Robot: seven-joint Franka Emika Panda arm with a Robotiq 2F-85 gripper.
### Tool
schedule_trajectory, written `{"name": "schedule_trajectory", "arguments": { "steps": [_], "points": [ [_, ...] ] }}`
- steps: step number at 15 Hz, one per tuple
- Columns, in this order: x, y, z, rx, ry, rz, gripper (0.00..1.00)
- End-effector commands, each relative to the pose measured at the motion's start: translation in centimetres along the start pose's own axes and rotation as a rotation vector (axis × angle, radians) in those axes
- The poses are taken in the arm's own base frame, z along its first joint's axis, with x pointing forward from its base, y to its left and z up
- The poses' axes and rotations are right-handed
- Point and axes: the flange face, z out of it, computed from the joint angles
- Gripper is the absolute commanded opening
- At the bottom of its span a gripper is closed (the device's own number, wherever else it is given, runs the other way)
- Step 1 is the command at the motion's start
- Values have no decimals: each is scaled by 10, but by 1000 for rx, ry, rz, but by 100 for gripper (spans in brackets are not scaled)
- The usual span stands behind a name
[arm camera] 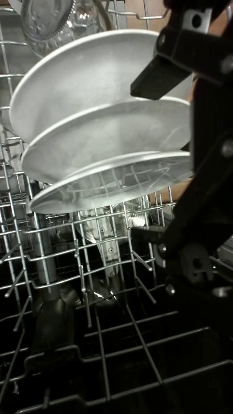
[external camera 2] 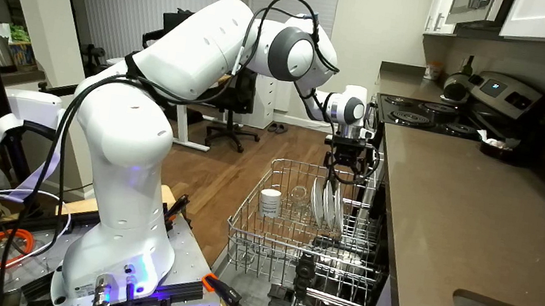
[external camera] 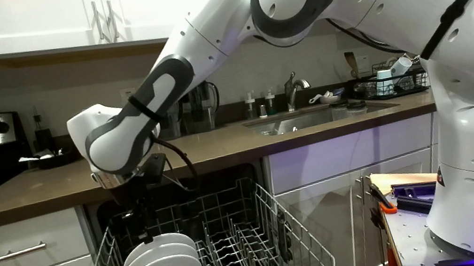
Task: Get the rightmost plate and put on the counter
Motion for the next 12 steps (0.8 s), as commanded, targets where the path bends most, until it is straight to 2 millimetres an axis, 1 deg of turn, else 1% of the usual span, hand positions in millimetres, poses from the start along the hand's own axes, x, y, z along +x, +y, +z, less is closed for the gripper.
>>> {"name": "schedule_trajectory", "arguments": {
  "steps": [1, 3, 6, 7, 9, 10, 12],
  "points": [
    [3, 9, -3, 28, 8, -37, 100],
    [6, 12, 5, 13, 27, -53, 100],
    [7, 14, 25, 27, 29, -98, 100],
    [7, 15, 32, 30, 28, -107, 99],
    [7, 17, 47, 30, 24, -121, 73],
    [7, 18, 54, 37, 19, -128, 68],
    [7, 20, 65, 55, 11, -142, 54]
  ]
}}
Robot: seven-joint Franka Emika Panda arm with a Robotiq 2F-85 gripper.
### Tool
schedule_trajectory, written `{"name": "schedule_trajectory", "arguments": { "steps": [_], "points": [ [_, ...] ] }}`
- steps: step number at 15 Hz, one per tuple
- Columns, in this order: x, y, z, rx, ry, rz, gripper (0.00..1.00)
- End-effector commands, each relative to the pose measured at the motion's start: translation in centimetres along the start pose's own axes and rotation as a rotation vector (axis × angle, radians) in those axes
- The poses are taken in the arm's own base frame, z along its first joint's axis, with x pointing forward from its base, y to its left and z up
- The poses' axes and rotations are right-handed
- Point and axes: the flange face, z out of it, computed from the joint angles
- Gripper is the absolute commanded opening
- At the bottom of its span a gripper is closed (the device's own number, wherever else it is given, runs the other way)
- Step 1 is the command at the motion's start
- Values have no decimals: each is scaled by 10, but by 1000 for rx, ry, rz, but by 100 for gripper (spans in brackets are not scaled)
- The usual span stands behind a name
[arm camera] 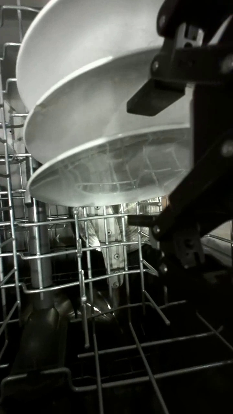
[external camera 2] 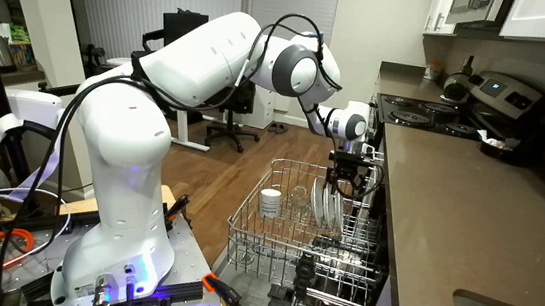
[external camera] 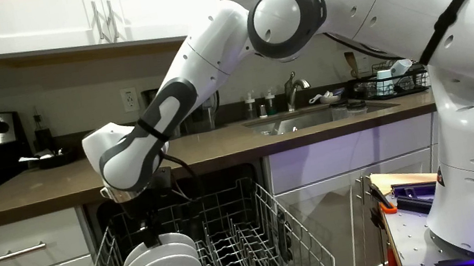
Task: Get the rightmost plate and put on the counter
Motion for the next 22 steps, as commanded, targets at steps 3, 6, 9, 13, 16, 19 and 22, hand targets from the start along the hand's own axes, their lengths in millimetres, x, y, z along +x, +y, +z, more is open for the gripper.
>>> {"name": "schedule_trajectory", "arguments": {
  "steps": [3, 6, 9, 13, 16, 19, 22],
  "points": [
    [4, 13, 14, 63, 11, -36, 34],
    [2, 16, 2, 86, 5, -19, 16],
    [3, 21, -8, 84, 11, -5, 16],
    [2, 21, -18, 98, 13, -1, 9],
    [-2, 21, -26, 124, 2, 10, 9],
    [-10, 24, -41, 109, -10, 25, 9],
    [-20, 27, -65, 77, -43, 30, 9]
  ]
}}
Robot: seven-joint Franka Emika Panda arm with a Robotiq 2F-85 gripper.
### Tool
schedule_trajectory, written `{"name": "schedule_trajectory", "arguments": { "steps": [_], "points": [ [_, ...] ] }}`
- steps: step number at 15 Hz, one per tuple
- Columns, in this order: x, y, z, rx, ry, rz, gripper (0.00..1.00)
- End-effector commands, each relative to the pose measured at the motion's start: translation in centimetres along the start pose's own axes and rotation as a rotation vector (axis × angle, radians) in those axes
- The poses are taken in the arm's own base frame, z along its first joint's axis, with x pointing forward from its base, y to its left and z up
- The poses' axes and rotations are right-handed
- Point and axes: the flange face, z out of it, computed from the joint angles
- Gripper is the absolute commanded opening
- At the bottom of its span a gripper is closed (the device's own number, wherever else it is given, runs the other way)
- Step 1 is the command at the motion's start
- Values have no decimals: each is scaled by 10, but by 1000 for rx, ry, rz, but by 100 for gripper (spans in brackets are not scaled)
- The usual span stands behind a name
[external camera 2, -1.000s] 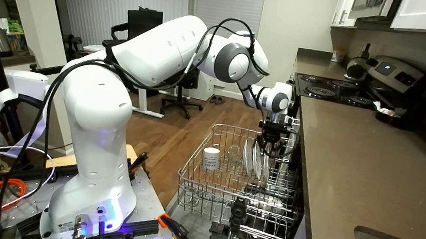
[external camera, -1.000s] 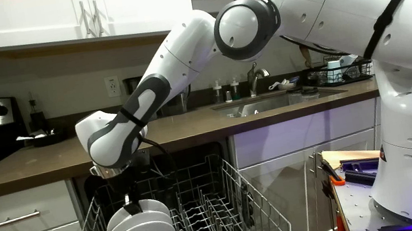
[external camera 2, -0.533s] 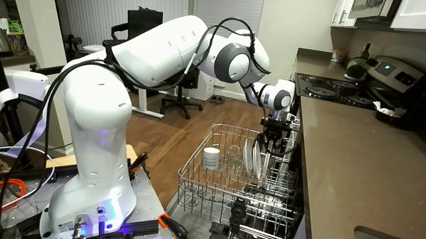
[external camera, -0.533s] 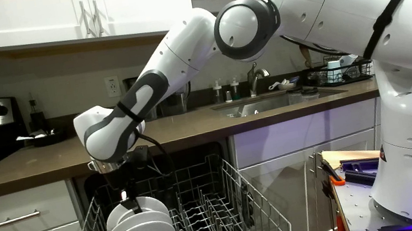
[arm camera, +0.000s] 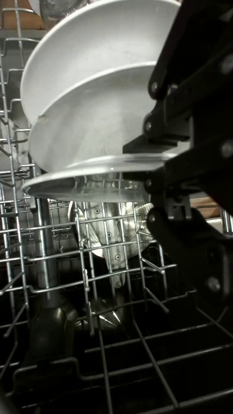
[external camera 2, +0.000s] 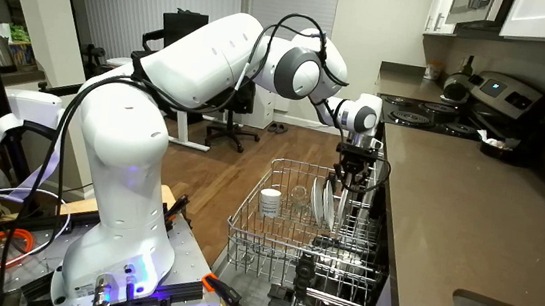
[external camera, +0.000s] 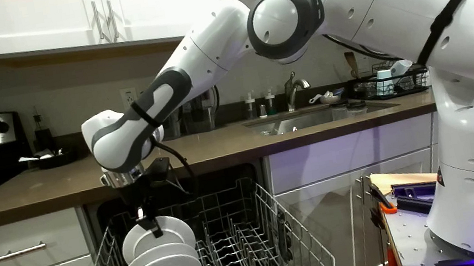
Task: Get the rightmost plate and put on the counter
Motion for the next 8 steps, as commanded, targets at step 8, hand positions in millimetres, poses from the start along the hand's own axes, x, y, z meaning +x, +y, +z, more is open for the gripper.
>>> {"name": "schedule_trajectory", "arguments": {
  "steps": [8],
  "points": [
    [-51, -11, -104, -18, -80, 22, 9]
  ]
}}
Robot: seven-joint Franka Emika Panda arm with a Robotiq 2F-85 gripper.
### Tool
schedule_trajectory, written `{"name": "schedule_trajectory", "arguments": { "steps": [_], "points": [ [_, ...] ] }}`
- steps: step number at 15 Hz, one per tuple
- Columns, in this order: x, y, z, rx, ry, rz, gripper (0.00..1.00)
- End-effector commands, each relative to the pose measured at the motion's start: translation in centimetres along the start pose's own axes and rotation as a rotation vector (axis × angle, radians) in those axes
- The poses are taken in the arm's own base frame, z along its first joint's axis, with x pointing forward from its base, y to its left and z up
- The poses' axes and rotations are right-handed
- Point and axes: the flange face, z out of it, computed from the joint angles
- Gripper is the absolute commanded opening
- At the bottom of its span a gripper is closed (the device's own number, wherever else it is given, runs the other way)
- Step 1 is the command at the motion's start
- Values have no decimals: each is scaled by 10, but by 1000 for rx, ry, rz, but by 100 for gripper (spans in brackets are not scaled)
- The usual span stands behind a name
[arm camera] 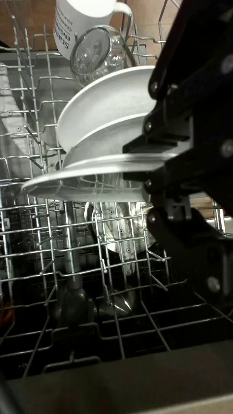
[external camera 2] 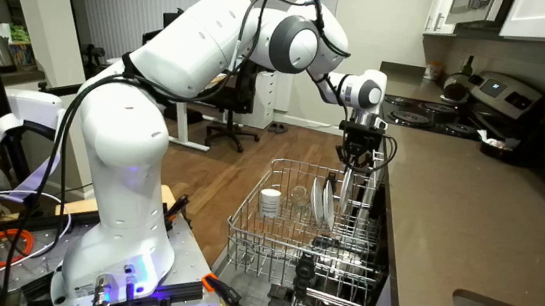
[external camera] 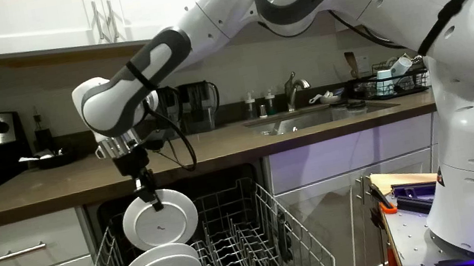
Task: Get the rightmost plate and put on the counter
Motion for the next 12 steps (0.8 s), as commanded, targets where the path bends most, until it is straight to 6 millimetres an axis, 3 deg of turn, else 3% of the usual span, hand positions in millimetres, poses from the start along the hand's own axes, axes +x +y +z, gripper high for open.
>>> {"name": "schedule_trajectory", "arguments": {
  "steps": [1, 12],
  "points": [
    [-29, -9, -38, -22, -36, 22, 9],
    [-89, -52, -139, -224, 47, 72, 9]
  ]
}}
